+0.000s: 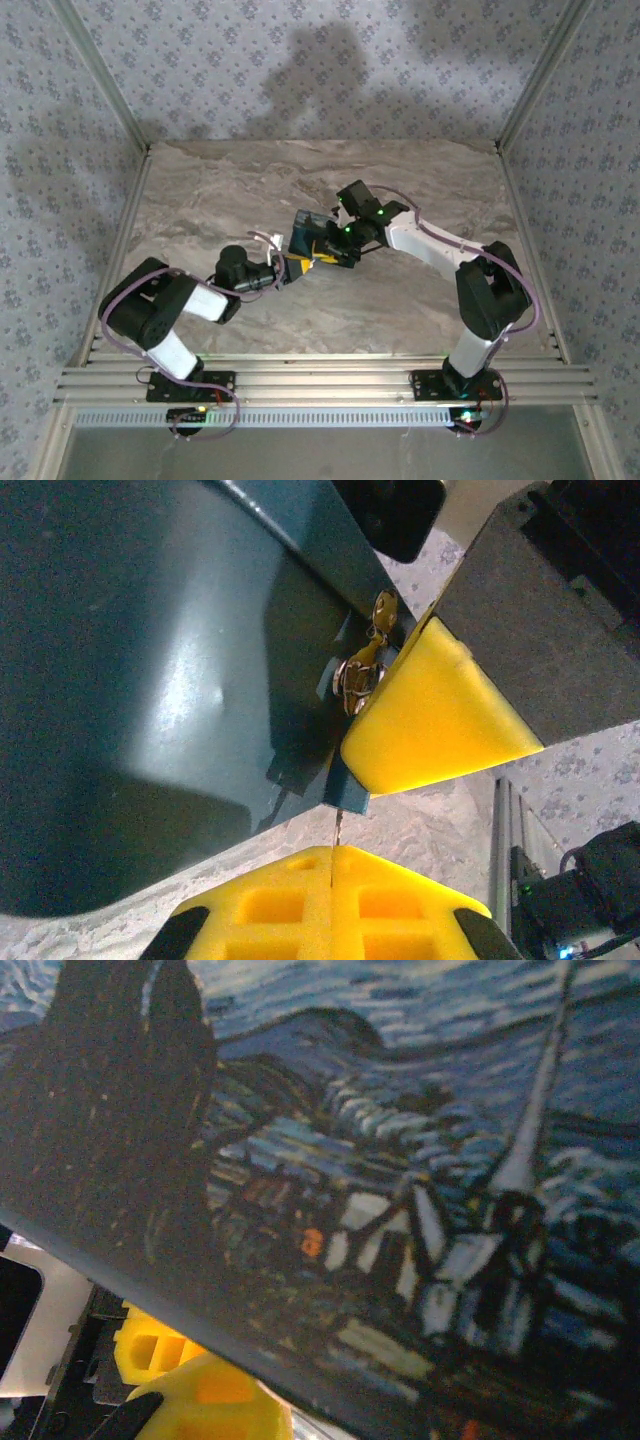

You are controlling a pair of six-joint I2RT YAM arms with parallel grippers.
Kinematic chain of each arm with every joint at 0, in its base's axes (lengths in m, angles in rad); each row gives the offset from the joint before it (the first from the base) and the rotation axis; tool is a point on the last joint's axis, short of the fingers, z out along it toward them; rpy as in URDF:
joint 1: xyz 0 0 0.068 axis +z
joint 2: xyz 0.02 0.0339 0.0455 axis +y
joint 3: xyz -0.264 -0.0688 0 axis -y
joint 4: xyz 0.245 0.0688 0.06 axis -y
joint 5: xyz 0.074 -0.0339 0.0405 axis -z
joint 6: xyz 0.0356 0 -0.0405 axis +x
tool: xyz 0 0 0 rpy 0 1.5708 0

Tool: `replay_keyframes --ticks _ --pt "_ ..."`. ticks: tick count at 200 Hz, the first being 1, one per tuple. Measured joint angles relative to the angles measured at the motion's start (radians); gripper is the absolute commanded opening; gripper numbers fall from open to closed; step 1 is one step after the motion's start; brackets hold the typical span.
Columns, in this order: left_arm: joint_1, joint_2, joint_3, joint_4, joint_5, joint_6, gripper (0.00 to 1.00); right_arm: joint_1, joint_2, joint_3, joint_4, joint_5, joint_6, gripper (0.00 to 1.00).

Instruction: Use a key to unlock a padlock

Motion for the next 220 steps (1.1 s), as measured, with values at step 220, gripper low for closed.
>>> replay_keyframes --ticks 220 --pt "0.022 0.156 0.15 0.005 -0.004 -0.187 0.0 -0.071 0.027 -0.047 0.173 0.0 0.072 0.0"
